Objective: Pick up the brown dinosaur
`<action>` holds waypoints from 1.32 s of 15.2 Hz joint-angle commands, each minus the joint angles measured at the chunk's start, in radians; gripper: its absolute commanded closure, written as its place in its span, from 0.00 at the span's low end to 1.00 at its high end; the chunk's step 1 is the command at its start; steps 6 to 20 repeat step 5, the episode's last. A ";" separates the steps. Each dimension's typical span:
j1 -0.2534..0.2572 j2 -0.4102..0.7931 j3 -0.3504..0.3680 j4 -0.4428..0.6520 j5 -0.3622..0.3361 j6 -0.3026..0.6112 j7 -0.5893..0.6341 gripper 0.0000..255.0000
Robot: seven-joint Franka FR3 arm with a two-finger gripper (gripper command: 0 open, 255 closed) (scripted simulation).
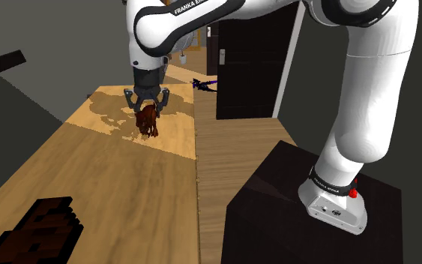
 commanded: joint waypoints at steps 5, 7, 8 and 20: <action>-0.002 -0.017 0.001 0.036 0.004 -0.052 0.002 1.00; -0.002 -0.017 0.001 0.036 0.004 -0.052 0.002 1.00; -0.002 -0.017 0.001 0.036 0.004 -0.052 0.002 1.00; -0.002 -0.017 0.001 0.036 0.004 -0.052 0.002 1.00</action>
